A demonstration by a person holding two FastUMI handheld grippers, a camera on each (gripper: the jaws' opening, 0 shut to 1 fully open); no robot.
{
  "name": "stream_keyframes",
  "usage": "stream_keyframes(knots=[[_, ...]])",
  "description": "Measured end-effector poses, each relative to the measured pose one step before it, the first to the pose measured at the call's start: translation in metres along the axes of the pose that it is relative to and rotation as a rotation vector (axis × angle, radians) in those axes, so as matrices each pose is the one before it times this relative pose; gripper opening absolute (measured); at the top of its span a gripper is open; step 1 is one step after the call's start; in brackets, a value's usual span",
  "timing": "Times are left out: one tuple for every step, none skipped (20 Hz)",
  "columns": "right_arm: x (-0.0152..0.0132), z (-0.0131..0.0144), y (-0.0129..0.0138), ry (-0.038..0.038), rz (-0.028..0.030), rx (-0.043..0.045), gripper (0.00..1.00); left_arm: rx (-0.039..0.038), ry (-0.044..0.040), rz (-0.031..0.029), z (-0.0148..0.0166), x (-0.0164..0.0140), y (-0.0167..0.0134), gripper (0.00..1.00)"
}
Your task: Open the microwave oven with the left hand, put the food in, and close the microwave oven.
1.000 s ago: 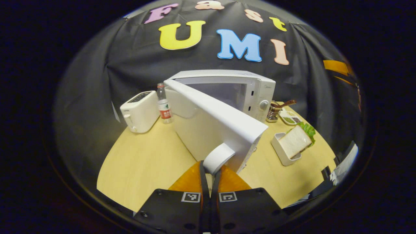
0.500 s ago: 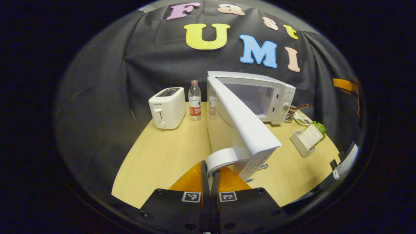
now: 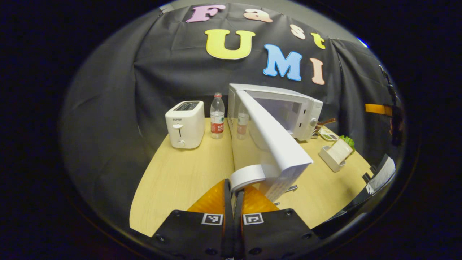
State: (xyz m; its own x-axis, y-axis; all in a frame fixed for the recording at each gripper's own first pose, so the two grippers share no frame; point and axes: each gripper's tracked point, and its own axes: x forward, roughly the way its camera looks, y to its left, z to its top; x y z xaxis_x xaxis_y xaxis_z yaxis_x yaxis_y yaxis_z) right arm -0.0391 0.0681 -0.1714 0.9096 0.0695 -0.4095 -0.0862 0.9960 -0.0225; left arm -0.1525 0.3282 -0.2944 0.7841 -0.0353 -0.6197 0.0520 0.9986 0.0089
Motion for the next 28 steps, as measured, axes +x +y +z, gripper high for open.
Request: stream_keyframes(knots=[[0.00194,-0.00699,-0.00395,0.02016,0.00211,0.02605,0.97,-0.00197,-0.00296,-0.00255,-0.00026,0.00096,0.00153,0.07],[0.00298,-0.00875,-0.00741,0.02577,-0.00429,0.02680,0.97,-0.00886,-0.00288,-0.00325,0.00002,0.00075,0.00027,0.08],[0.00215,-0.00550,-0.00783,0.02377,-0.00631,0.02693,0.97,-0.01988,0.00914,-0.01029,-0.00121,0.00001,-0.00078,0.11],[0.00241,-0.00436,-0.00828,0.01465,-0.00381,0.02255,0.97,-0.01053,-0.00209,0.00523,-0.00155,-0.00178,0.00066,0.13],[0.00234,-0.00251,-0.00980,0.01038,-0.01257,0.01168,0.97,-0.00296,0.00112,0.00726,-0.00130,-0.00303,0.00218,0.17],[0.00302,-0.00401,-0.01069,0.01168,-0.01085,0.00781,0.96,-0.00608,-0.00608,0.01509,-0.00094,-0.00255,0.00348,0.21],[0.00444,-0.00489,-0.00983,0.01431,-0.00596,0.00655,0.96,-0.01626,-0.00252,0.01537,0.00003,-0.00495,0.00398,0.29],[0.00508,-0.00572,-0.00984,0.02229,-0.00649,0.00573,0.96,-0.01626,-0.00508,0.03146,-0.00237,-0.00697,0.00756,0.36],[0.00551,-0.00649,-0.00840,0.02266,-0.00168,0.00545,0.96,-0.01285,-0.00681,0.04492,0.00142,-0.00765,0.01030,0.33],[0.00663,-0.00649,-0.00759,0.02316,-0.00459,-0.00144,0.97,-0.01436,-0.01637,0.04848,0.00406,-0.00893,0.00994,0.35],[0.00802,-0.00833,-0.00745,0.02927,-0.00375,-0.00368,0.96,-0.02565,-0.03028,0.05367,0.01137,-0.01275,0.00784,0.32],[0.00844,-0.00891,-0.00593,0.03622,0.00041,-0.00213,0.96,-0.03684,-0.04509,0.03739,0.01464,-0.00664,0.00029,0.30],[0.00829,-0.00998,-0.00354,0.03862,0.00855,0.00258,0.96,-0.04125,-0.05672,0.01885,0.02331,-0.01656,-0.00804,0.25],[0.00769,-0.00904,-0.00138,0.03435,0.01382,0.00461,0.97,-0.02255,-0.06074,0.01386,0.02298,-0.01376,-0.01269,0.25],[0.00659,-0.00773,-0.00195,0.02958,0.01004,0.00259,0.97,0.00021,-0.06207,0.01162,0.02591,-0.01144,-0.01336,0.33],[0.00701,-0.00615,-0.00096,0.02500,0.01106,0.00252,0.97,0.00728,-0.05650,0.00278,0.02162,-0.00747,-0.01734,0.39],[0.00831,-0.00547,-0.00059,0.02404,0.01173,0.00028,0.97,0.00514,-0.04792,-0.00187,0.02390,-0.00578,-0.02008,0.55],[0.00817,-0.00631,-0.00114,0.02261,0.01227,-0.00006,0.97,-0.00130,-0.04538,-0.00093,0.02124,-0.00432,-0.02135,0.69],[0.00725,-0.00403,-0.00007,0.01953,0.01459,0.00294,0.97,-0.00199,-0.03981,-0.01032,0.02026,-0.00394,-0.02292,0.83],[0.00610,-0.00339,-0.00027,0.01853,0.01434,0.00688,0.97,0.00026,-0.03730,-0.01101,0.01780,-0.00012,-0.02384,0.97],[0.00438,-0.00332,-0.00029,0.01815,0.01231,0.00943,0.97,-0.00040,-0.03354,-0.01607,0.01414,-0.00127,-0.02595,0.96],[0.00754,-0.00359,0.00047,0.01651,0.01461,0.01252,0.97,-0.00484,-0.02840,-0.01676,0.01126,-0.00090,-0.02220,0.96],[0.00655,-0.00261,-0.00024,0.01909,0.01163,0.01358,0.93,-0.00899,-0.01725,-0.01992,0.00640,0.00257,-0.02510,0.95],[0.00453,-0.00338,0.00016,0.01801,0.01203,0.01644,0.97,-0.00098,0.00122,-0.02805,-0.00028,0.00407,-0.02482,0.97],[0.00459,-0.00108,0.00036,0.01321,0.01413,0.01789,0.97,0.01166,0.00150,-0.01363,-0.00162,0.00248,-0.01894,0.97],[0.00517,-0.00173,-0.00101,0.01125,0.00889,0.01681,0.97,0.01742,0.00607,-0.00753,-0.00405,0.00380,-0.01403,0.96],[0.00104,-0.00086,-0.00170,0.00917,0.00173,0.01436,0.97,0.01219,0.01110,-0.00512,-0.00230,0.00128,-0.01275,0.97],[0.00039,0.00104,-0.00006,0.00012,0.01202,0.01970,0.95,0.00794,0.00748,-0.00605,-0.00158,0.00097,-0.01306,0.96]])
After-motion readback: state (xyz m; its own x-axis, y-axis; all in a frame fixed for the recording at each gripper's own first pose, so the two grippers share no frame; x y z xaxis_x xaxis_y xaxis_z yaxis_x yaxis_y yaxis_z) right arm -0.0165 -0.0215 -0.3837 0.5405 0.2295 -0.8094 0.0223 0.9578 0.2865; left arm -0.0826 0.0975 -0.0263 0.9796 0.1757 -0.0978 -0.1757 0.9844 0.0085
